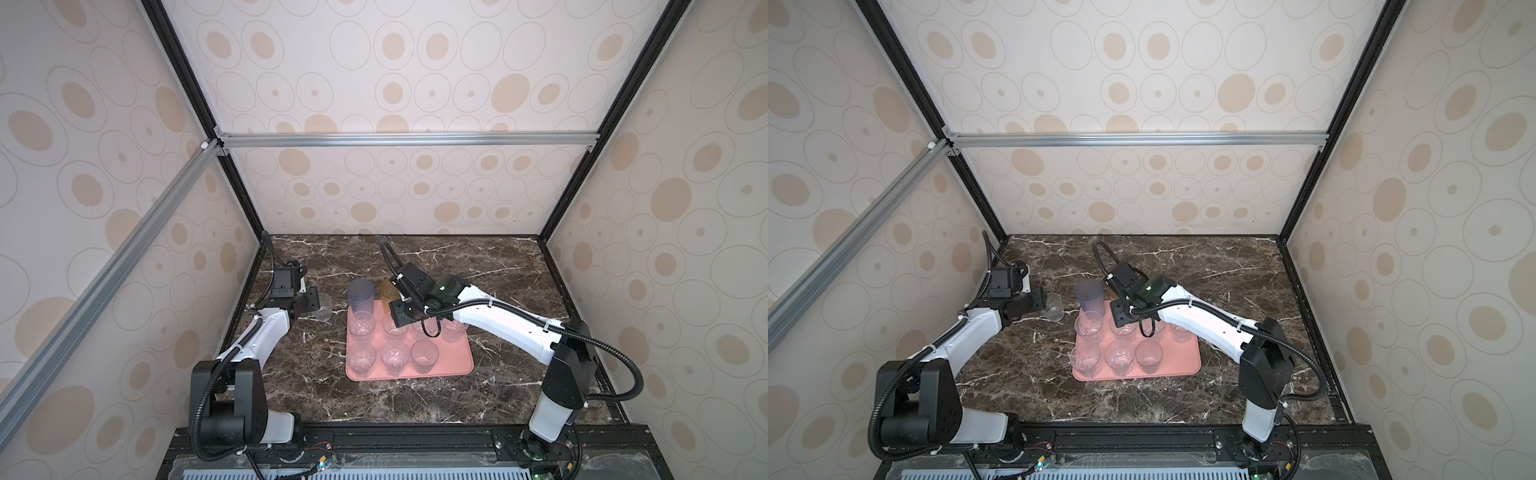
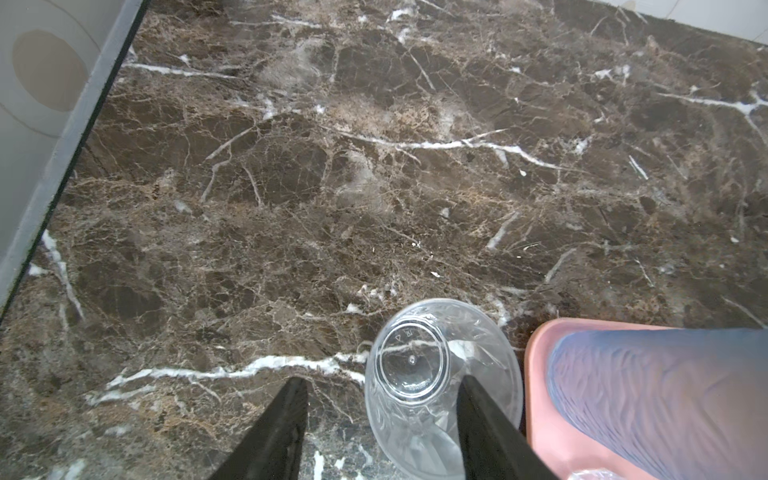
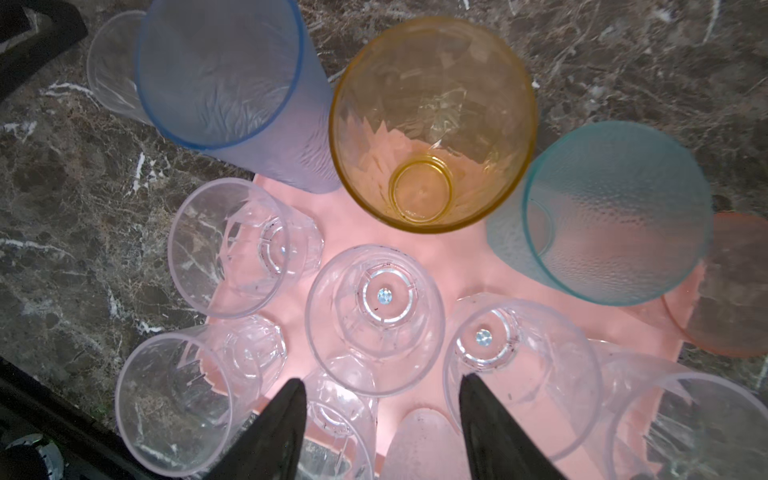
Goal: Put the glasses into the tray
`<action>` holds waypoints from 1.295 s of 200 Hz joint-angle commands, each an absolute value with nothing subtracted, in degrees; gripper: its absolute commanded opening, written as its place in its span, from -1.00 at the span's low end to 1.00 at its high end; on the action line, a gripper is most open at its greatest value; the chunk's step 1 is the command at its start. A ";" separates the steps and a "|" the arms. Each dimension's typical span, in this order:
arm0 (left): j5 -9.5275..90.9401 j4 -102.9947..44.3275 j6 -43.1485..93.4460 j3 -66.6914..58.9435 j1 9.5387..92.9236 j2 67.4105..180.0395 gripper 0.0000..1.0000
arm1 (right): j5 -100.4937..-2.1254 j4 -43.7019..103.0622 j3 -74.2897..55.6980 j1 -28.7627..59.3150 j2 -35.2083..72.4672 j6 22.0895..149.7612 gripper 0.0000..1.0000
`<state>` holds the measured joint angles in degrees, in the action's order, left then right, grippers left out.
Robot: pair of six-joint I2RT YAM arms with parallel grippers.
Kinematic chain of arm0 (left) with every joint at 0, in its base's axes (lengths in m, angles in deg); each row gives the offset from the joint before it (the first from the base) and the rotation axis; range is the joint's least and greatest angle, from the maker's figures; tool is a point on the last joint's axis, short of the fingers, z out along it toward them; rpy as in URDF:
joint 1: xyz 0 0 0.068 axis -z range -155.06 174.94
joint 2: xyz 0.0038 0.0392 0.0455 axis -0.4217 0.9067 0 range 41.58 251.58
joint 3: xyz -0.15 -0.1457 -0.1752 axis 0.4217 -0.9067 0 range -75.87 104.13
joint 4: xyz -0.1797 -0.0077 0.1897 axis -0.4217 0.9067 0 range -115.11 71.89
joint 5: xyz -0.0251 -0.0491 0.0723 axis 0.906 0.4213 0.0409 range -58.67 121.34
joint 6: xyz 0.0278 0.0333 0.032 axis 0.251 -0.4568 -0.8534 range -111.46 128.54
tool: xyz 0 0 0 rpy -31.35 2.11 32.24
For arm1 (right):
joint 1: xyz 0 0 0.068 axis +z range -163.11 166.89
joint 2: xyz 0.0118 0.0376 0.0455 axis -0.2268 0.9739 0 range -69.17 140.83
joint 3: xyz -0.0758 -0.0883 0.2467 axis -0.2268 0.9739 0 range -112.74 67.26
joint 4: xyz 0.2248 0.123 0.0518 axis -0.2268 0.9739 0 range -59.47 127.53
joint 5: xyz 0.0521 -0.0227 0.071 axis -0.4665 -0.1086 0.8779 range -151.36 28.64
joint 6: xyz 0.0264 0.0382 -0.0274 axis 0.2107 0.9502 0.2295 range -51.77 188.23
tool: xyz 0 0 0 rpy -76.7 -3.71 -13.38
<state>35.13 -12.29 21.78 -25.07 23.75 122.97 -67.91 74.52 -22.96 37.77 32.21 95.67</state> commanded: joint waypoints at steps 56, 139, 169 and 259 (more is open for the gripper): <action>35.66 -11.48 18.96 -20.45 23.36 131.39 -0.16 | -67.87 74.40 -20.51 37.86 31.10 95.26 0.23; 37.39 -12.46 19.44 -21.13 23.36 133.25 -0.69 | -68.64 74.56 -20.01 37.80 30.31 95.12 0.22; 37.40 -12.20 19.82 -20.95 23.35 132.35 -0.79 | -69.11 74.89 -20.07 37.84 30.32 95.25 0.22; 35.09 -7.04 24.34 -20.67 28.68 116.46 -0.88 | -66.69 74.03 -21.53 37.85 31.54 96.67 0.20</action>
